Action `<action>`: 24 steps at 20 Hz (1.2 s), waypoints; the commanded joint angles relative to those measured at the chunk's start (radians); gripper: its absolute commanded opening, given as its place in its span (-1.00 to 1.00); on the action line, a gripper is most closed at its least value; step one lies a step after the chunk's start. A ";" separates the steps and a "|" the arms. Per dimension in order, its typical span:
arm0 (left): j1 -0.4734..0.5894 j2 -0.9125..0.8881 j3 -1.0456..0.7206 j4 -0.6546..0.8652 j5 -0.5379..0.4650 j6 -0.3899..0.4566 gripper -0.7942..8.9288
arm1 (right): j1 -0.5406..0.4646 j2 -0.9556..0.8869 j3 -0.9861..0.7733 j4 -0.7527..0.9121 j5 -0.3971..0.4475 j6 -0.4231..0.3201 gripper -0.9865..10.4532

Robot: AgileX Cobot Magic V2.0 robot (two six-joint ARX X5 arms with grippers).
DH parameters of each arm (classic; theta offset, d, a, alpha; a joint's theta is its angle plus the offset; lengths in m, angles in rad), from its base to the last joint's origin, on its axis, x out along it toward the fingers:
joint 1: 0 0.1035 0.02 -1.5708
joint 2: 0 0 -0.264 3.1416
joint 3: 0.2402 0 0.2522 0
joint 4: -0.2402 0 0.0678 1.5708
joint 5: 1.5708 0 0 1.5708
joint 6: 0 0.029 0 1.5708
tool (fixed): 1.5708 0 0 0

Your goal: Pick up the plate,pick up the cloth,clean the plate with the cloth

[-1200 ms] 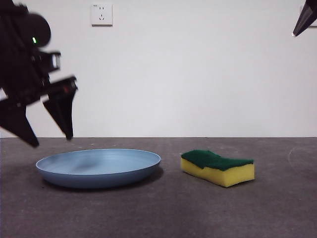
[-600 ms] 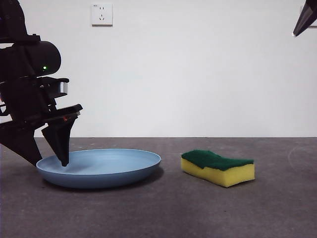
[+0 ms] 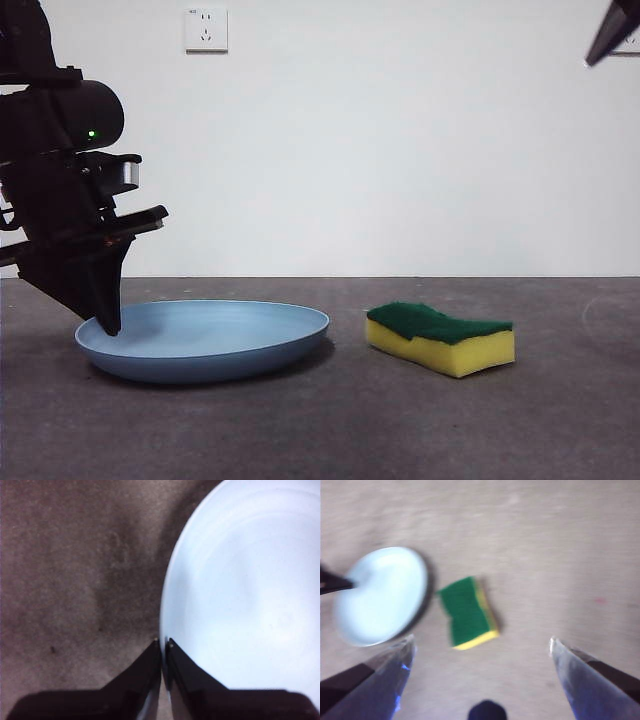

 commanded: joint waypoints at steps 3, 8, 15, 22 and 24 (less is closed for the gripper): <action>-0.032 -0.094 -0.005 -0.039 -0.012 0.024 -0.85 | 0.079 0.023 0.002 0.048 -0.047 -0.023 -0.02; -0.072 -0.306 -0.005 -0.083 -0.031 0.024 -0.85 | 0.272 0.168 0.037 0.061 0.077 -0.094 -0.02; -0.076 -0.527 -0.005 -0.214 -0.227 0.034 -0.85 | 0.423 0.493 0.209 0.062 0.280 -0.211 -0.03; -0.076 -0.553 -0.005 -0.248 -0.229 0.045 -0.85 | 0.438 0.756 0.233 0.161 0.325 -0.252 -0.07; -0.076 -0.553 -0.005 -0.248 -0.229 0.047 -0.85 | 0.438 0.805 0.233 0.170 0.325 -0.259 -0.07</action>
